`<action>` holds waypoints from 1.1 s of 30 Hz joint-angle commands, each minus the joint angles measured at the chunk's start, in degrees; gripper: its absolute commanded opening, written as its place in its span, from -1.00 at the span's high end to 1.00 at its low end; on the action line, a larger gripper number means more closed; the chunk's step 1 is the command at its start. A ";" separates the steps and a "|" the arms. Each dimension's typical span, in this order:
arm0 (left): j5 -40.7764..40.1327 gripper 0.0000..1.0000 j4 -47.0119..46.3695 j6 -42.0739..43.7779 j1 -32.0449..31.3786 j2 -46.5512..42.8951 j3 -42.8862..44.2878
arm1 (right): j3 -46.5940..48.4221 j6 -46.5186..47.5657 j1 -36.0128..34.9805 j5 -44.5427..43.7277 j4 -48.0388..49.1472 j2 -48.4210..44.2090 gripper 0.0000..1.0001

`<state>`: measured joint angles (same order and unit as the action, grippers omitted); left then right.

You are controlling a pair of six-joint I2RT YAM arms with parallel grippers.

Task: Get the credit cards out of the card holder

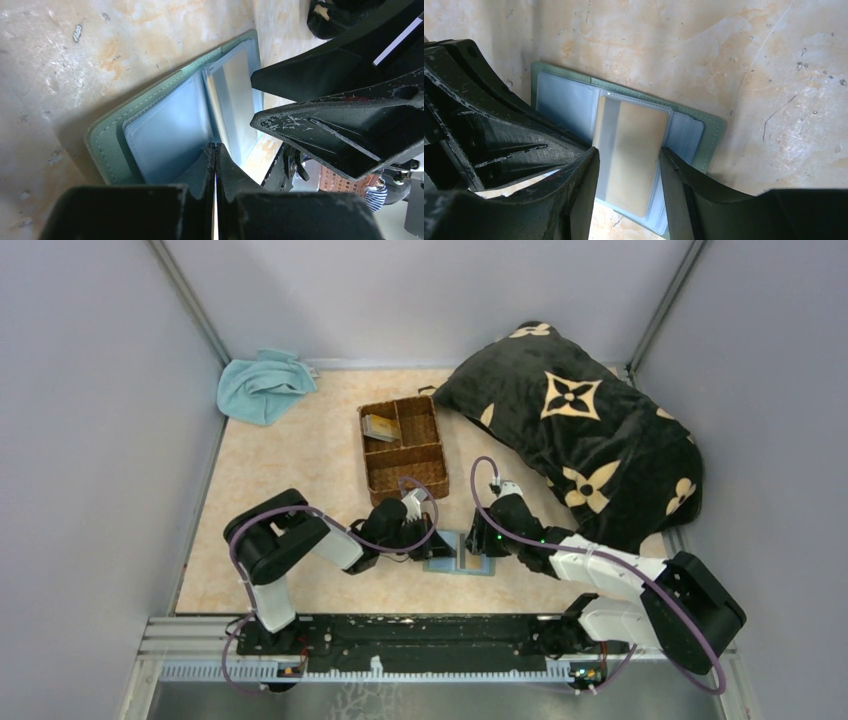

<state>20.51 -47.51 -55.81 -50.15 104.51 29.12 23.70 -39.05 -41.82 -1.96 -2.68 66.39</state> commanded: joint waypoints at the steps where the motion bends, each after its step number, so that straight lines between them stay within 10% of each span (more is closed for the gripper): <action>1: 0.16 0.97 2.06 0.89 -0.60 1.69 0.93 | -1.79 -0.23 0.16 4.70 1.77 0.71 0.03; 33: 0.97 0.96 0.53 0.11 -0.81 2.70 0.40 | -0.99 -1.78 0.08 15.23 5.55 -5.29 0.07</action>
<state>22.52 -47.77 -55.99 -50.22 105.23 29.19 22.00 -39.55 -40.95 7.33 1.02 62.61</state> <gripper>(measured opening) 0.022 0.470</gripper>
